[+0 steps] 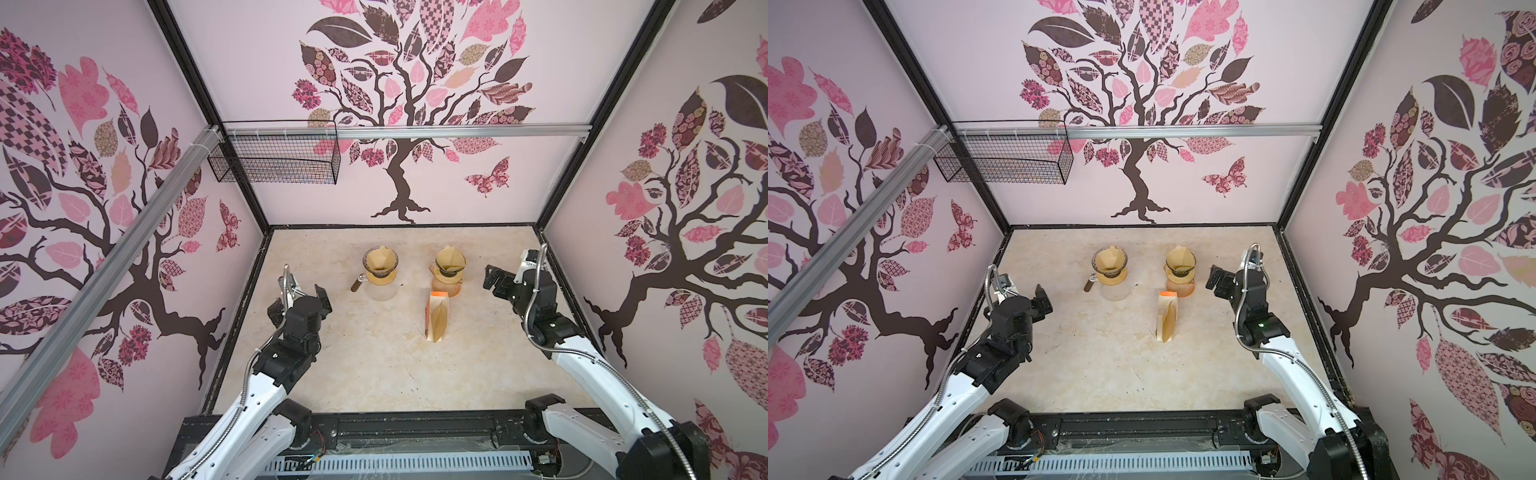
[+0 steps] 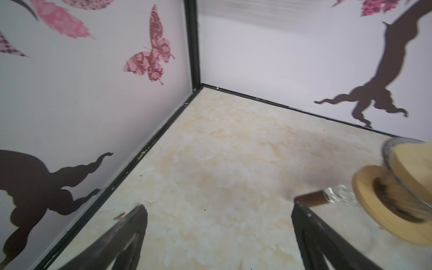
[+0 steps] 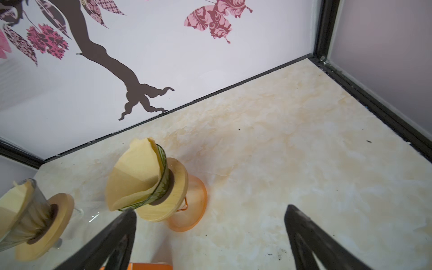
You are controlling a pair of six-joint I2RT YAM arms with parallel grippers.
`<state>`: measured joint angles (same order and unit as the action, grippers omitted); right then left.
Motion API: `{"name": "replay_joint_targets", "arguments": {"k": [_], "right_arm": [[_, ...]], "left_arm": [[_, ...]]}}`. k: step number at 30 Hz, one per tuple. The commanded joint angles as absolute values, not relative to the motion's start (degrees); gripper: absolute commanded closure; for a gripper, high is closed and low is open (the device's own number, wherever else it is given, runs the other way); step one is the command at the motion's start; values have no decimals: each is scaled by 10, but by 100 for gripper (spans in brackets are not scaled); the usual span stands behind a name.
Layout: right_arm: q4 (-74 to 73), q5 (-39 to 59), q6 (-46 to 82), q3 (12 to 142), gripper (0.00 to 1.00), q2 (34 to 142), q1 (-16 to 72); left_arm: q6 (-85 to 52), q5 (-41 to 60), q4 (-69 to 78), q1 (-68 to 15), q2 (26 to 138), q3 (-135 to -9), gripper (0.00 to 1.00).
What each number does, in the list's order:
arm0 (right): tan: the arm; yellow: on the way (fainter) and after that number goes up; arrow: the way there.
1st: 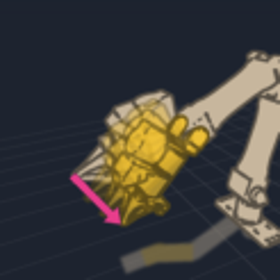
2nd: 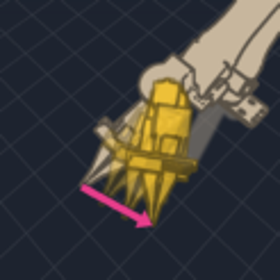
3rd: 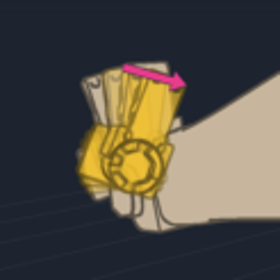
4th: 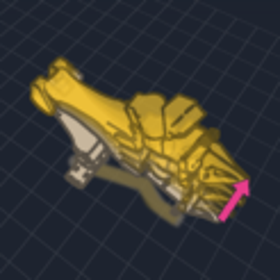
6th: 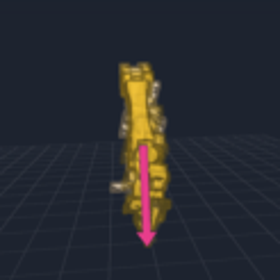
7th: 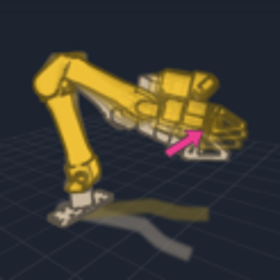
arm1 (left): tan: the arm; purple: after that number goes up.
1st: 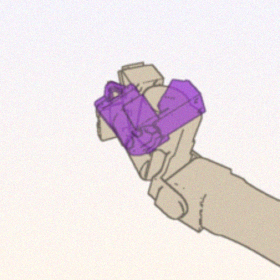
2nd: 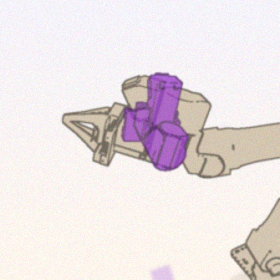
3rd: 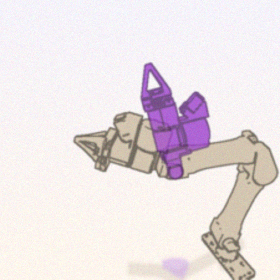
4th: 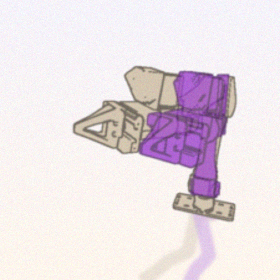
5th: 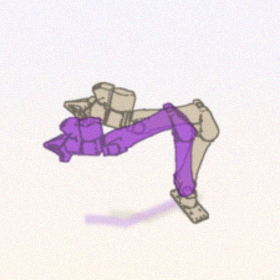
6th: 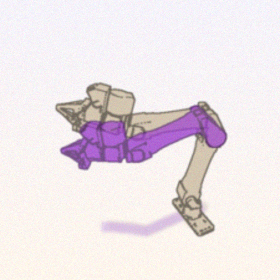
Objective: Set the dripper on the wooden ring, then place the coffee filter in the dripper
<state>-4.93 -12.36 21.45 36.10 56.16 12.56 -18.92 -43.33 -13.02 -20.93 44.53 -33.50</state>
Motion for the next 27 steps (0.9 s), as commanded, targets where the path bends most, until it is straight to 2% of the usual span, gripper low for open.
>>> {"name": "replay_joint_targets", "arguments": {"k": [1,9,13,16,21,27], "right_arm": [[-127,-175,173,353,0,542,124],[-158,-186,148,335,0,532,130],[-167,-177,146,331,0,535,131],[-170,-177,143,331,0,539,131],[-169,-171,140,335,0,552,130],[-167,-161,140,340,0,572,128]], "left_arm": [[-176,-421,-16,-146,488,-298,2],[-149,-381,88,-41,667,-303,2],[-121,-364,205,-5,732,-272,2],[-128,-282,365,25,769,-219,2],[-101,-239,475,25,836,-208,2],[-54,-150,533,13,873,-191,2]]}}
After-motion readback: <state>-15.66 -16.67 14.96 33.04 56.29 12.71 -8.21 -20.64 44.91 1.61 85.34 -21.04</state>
